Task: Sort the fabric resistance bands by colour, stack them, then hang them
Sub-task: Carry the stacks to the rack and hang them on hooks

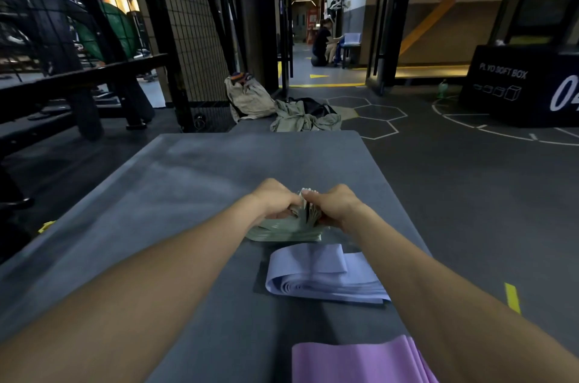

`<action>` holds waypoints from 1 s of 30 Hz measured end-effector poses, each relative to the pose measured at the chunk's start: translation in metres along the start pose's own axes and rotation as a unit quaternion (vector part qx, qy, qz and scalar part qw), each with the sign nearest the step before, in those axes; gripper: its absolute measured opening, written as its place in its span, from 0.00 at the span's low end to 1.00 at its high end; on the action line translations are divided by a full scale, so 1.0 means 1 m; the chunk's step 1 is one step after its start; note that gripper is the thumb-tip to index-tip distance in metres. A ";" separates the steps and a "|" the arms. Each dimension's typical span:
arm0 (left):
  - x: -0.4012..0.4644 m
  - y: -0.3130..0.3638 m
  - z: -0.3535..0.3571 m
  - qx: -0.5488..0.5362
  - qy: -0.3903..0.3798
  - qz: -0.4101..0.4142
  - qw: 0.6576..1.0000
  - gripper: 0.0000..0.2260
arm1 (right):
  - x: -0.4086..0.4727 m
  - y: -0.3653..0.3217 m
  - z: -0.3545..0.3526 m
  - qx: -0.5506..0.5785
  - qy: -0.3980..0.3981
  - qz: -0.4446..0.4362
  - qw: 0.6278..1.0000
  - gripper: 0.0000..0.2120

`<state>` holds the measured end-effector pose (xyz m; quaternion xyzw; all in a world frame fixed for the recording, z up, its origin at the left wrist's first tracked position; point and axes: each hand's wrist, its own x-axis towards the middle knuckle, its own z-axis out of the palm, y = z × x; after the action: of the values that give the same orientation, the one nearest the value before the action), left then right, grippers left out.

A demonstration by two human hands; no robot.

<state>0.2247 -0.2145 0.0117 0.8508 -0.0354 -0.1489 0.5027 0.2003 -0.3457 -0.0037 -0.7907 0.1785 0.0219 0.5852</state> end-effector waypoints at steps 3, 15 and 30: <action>-0.001 -0.004 -0.003 -0.044 -0.024 0.005 0.999 0.06 | -0.001 -0.003 0.004 -0.032 0.016 0.016 0.999 0.30; -0.015 -0.054 -0.042 0.205 0.133 0.182 0.952 0.19 | -0.009 0.000 0.004 -0.103 0.094 0.021 0.990 0.12; -0.012 -0.093 -0.024 0.027 0.208 0.121 0.970 0.19 | -0.018 -0.015 0.015 -0.357 0.091 -0.086 0.926 0.19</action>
<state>0.2116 -0.1455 -0.0551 0.8658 -0.0371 0.0939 0.4901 0.1904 -0.3229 0.0100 -0.9582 0.1429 -0.0383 0.2448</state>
